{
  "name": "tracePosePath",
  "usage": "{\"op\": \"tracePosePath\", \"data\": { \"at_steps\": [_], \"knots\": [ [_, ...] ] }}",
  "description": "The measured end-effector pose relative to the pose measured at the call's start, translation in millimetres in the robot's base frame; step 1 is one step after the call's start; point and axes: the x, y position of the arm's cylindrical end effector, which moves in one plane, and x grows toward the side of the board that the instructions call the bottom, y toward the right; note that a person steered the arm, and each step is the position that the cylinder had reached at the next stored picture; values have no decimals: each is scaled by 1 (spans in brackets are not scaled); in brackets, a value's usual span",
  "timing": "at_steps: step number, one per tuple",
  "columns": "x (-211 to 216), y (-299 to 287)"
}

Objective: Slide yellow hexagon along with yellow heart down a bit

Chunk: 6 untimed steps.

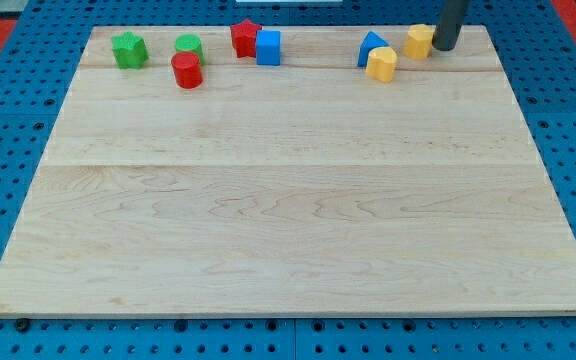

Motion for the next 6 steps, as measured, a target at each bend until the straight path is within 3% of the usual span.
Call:
{"op": "tracePosePath", "data": {
  "at_steps": [1, 2, 4, 6],
  "knots": [
    [-32, 11],
    [-36, -7],
    [23, -119],
    [12, -135]
  ]
}}
